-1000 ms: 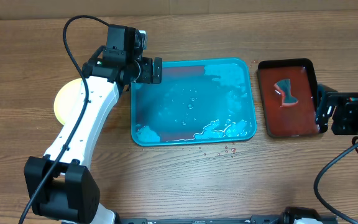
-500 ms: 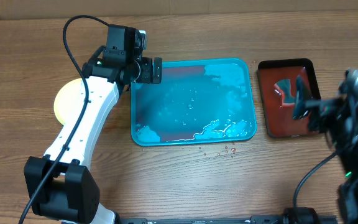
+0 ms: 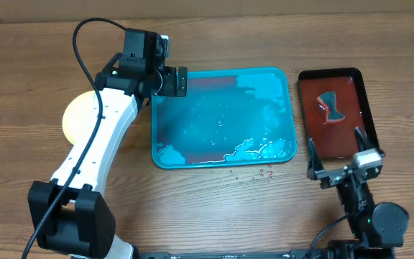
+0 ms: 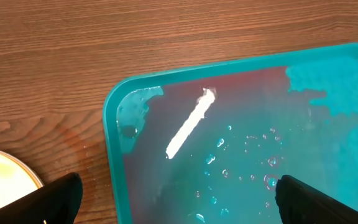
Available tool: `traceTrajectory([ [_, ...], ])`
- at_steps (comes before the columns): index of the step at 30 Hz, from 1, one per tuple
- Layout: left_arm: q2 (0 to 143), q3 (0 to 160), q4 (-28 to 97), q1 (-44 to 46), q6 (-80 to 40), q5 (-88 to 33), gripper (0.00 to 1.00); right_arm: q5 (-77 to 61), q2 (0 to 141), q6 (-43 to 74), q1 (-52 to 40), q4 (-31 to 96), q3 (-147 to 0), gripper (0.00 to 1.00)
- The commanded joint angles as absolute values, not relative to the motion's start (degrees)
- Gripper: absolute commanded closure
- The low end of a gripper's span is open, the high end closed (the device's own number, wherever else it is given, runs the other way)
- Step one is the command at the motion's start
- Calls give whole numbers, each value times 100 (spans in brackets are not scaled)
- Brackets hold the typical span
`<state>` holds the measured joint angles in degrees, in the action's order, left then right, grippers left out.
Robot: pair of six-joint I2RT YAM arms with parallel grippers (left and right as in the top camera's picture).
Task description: Clean dirty plates on tray and stack at the side
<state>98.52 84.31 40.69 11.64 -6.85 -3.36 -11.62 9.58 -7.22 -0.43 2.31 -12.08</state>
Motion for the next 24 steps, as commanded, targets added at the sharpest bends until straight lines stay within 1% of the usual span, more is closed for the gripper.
traceTrajectory([
  [1, 9911, 8490, 4064, 1153, -639, -290, 0, -1164, 405, -679, -75, 27, -600, 0],
  [6, 9911, 8490, 4064, 1166, -639, -292, 0, -1133, 8, -681, -75, -390, -36, 0],
  [11, 9911, 8490, 4064, 1160, -639, -292, 0, -904, 12, -681, -102, -91, -47, 0],
  [14, 9911, 8490, 4064, 1160, -639, -290, 0, -908, 12, -676, -102, 384, -47, 0],
  [24, 9911, 8490, 4064, 1155, -639, -292, 0, -862, 16, -574, -102, 410, -47, 0],
])
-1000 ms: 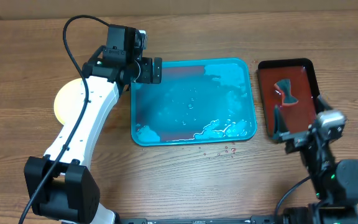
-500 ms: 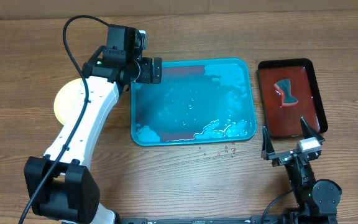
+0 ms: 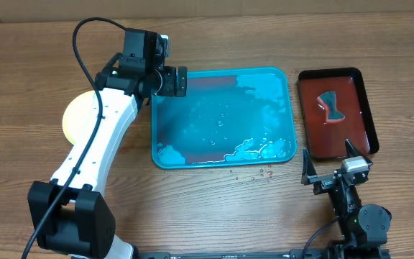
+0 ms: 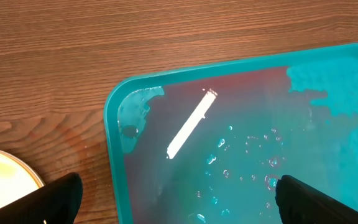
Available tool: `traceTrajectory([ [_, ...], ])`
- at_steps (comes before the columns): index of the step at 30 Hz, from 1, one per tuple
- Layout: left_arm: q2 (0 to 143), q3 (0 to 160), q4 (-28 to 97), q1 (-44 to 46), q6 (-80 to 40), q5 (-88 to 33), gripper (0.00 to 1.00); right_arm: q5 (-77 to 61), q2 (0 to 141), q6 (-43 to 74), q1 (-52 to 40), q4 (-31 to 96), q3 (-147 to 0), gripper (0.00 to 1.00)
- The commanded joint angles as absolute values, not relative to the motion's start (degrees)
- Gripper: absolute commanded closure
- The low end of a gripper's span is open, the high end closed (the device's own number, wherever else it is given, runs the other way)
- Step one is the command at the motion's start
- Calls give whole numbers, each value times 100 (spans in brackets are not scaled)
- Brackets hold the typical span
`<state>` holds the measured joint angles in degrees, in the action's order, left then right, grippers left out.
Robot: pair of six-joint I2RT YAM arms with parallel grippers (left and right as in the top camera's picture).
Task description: Clean dirty plates on tray and stack at the side
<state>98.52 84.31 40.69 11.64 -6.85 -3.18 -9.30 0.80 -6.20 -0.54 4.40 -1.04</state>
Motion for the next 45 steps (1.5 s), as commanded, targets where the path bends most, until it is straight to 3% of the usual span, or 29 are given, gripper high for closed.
traceTrajectory([
  [1, 9911, 8490, 4064, 1155, -639, -292, 0, -862, 16, -574, -102, 410, -47, 0],
  [25, 9594, 8471, 4226, 1114, -613, 176, 0, -862, 16, -574, -102, 410, -47, 0],
  [33, 8788, 7769, 3170, 1116, -244, -89, 0, -862, 16, -574, -102, 410, -47, 0],
  [45, 6235, 4462, 869, 808, 25, -113, 0, -862, 16, -574, -102, 410, -47, 0],
])
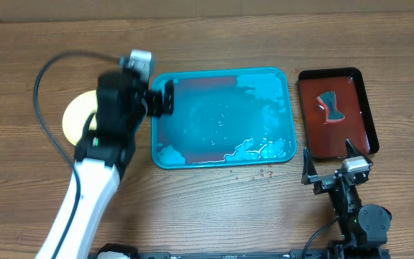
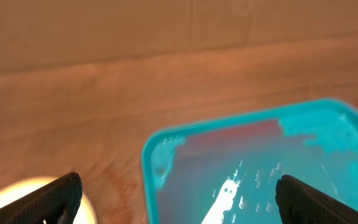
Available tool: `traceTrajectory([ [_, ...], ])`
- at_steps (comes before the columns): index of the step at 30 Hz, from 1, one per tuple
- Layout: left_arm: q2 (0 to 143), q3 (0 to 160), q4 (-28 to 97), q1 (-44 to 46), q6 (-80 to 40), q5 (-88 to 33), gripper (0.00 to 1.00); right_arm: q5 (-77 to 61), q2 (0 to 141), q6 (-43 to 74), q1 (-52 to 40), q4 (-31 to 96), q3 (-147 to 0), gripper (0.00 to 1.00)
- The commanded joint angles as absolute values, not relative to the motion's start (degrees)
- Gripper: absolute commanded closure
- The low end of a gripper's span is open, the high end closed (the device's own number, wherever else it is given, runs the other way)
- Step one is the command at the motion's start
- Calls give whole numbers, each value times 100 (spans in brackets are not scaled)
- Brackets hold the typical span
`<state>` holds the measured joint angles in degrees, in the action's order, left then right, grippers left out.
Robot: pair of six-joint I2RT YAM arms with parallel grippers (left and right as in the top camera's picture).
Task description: Clean dirty plates on tray and stack at the side
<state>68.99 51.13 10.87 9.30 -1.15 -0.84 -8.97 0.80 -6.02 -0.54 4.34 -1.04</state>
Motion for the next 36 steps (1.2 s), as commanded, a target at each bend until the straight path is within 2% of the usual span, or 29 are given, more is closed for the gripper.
traceTrajectory([
  [1, 5957, 4182, 735, 760, 27, -110, 0, -862, 16, -574, -102, 410, -47, 0],
  [8, 3948, 2381, -51, 447, 32, -113, 0, -862, 16, -574, -102, 410, -47, 0],
  [18, 2010, 834, -598, 408, 727, -156, 0, -862, 16, -574, -102, 410, -47, 0],
  [24, 1264, 349, -690, 370, 1131, -368, 0, -862, 16, -574, -102, 410, -47, 0],
  [30, 768, 19, -659, -34, 1483, -1094, 0, -862, 16, -574, -102, 410, -47, 0],
  [36, 353, 27, -71, -233, 1485, -1135, 0, -862, 16, -574, -102, 410, -47, 0],
])
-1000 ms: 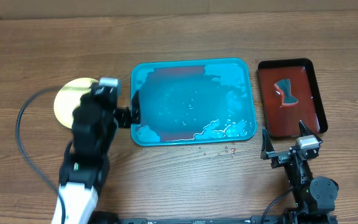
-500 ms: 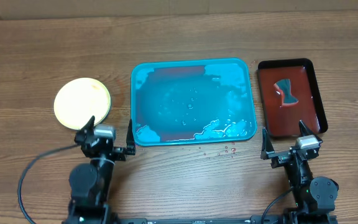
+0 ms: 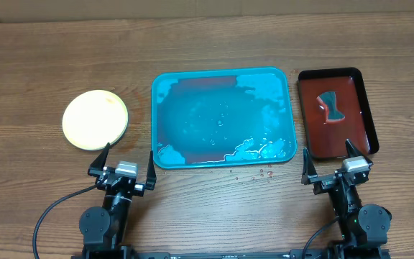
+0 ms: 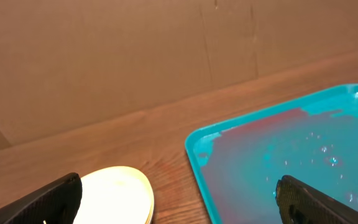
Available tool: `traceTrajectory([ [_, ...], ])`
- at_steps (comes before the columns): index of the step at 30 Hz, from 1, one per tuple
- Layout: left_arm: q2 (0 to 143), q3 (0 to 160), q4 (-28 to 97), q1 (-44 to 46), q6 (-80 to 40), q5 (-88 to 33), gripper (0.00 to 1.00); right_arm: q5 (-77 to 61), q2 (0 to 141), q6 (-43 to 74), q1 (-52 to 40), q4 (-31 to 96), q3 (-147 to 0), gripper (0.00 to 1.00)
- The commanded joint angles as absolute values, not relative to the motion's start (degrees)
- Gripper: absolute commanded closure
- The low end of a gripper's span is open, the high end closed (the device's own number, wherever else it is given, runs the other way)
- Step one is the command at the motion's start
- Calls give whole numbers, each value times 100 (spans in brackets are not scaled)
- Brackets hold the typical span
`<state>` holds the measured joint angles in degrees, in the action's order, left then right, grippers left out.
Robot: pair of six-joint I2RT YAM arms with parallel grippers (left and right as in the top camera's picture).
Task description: Clean dirty plates on tray and stack at the side
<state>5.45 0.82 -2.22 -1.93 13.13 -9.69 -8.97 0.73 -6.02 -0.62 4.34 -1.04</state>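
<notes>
The teal tray (image 3: 159,115) lies mid-table holding reddish water and foam; no plate shows in it. A stack of pale yellow plates (image 3: 95,119) rests on the wood to its left, also seen in the left wrist view as the plates (image 4: 114,196) beside the tray (image 4: 197,155). My left gripper (image 3: 126,164) sits at the front edge, open and empty, below the plates. My right gripper (image 3: 335,169) is at the front right, open and empty.
A black tray (image 3: 307,108) with red liquid and a grey sponge (image 3: 330,106) stands right of the teal tray. Drops of water (image 3: 254,175) lie on the wood in front of the teal tray. A brown wall (image 4: 104,56) runs behind the table.
My left arm has gone from over the tray's left edge back to the front edge of the table. The plate stack is now fully uncovered. The right arm has not moved.
My left gripper hung open over the tray's far left corner, and the right gripper stood open by the black tray. The right gripper then drew back to the front edge. The left arm later stood lower over the tray's left edge, and now rests at the front.
</notes>
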Motion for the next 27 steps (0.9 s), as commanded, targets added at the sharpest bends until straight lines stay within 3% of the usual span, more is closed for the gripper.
traceTrajectory([
  [1, 309, 27, 67, -233, 1483, -1059, 0, -862, 16, -574, -102, 410, -47, 0],
  [27, 25, 27, 360, -222, 1461, -858, 0, -862, 16, -574, -102, 410, -47, 0],
])
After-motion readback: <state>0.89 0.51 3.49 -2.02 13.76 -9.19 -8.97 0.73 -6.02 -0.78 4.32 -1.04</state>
